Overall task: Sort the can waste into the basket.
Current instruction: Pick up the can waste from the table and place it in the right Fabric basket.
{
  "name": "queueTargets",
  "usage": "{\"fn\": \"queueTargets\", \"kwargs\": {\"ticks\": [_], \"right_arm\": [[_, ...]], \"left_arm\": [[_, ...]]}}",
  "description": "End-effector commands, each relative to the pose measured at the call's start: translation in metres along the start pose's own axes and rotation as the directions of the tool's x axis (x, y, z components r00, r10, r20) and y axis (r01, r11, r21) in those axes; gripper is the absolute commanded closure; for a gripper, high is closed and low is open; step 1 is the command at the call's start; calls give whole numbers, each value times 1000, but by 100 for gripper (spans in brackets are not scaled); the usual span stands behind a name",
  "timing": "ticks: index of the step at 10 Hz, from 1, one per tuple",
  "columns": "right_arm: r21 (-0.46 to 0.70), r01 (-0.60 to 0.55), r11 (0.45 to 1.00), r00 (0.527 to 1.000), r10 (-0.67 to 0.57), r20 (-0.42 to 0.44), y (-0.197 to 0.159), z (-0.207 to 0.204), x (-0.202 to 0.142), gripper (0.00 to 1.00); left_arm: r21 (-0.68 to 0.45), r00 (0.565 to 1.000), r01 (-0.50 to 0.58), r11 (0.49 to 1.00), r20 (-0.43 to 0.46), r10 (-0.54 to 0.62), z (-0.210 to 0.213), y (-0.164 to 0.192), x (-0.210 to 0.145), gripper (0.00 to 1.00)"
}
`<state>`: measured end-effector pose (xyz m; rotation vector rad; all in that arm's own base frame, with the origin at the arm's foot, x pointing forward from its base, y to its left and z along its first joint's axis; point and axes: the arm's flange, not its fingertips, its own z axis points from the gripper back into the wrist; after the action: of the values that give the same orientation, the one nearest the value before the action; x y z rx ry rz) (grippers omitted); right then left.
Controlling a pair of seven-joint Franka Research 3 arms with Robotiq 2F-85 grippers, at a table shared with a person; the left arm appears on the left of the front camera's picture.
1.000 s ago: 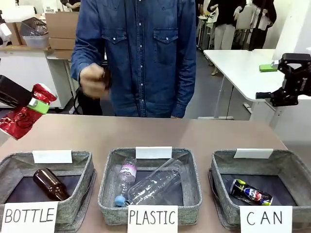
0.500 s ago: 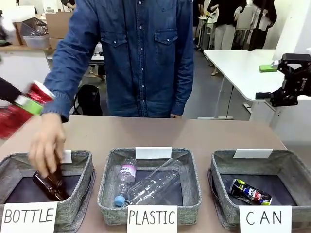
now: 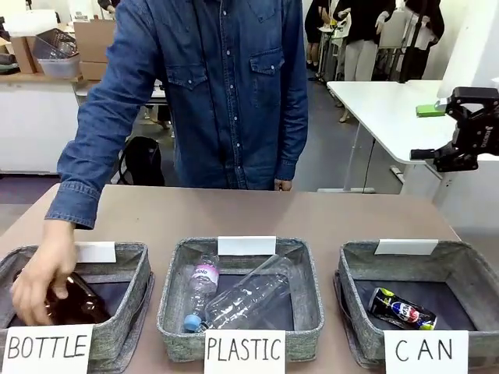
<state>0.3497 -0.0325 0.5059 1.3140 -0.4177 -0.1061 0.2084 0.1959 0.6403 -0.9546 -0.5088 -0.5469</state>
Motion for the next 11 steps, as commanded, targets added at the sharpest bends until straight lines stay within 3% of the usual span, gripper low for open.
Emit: {"fn": "queueTargets", "kwargs": {"ticks": [1, 8, 10, 11], "right_arm": [[-2, -5, 1000, 1000, 5, -12, 2, 1, 2, 0], [-2, -5, 1000, 1000, 5, -12, 2, 1, 2, 0], [-2, -5, 1000, 1000, 5, -12, 2, 1, 2, 0], [-2, -5, 1000, 1000, 5, -12, 2, 1, 2, 0]], "left_arm": [[-14, 999, 8, 1000, 34, -8, -25, 8, 11, 60], [-27, 1000, -10, 1000, -11, 10, -33, 14, 19, 60], [13, 1000, -18, 1000, -24, 19, -55, 4, 29, 60], [47, 998, -54, 997, 15, 54, -84, -6, 42, 60]]}}
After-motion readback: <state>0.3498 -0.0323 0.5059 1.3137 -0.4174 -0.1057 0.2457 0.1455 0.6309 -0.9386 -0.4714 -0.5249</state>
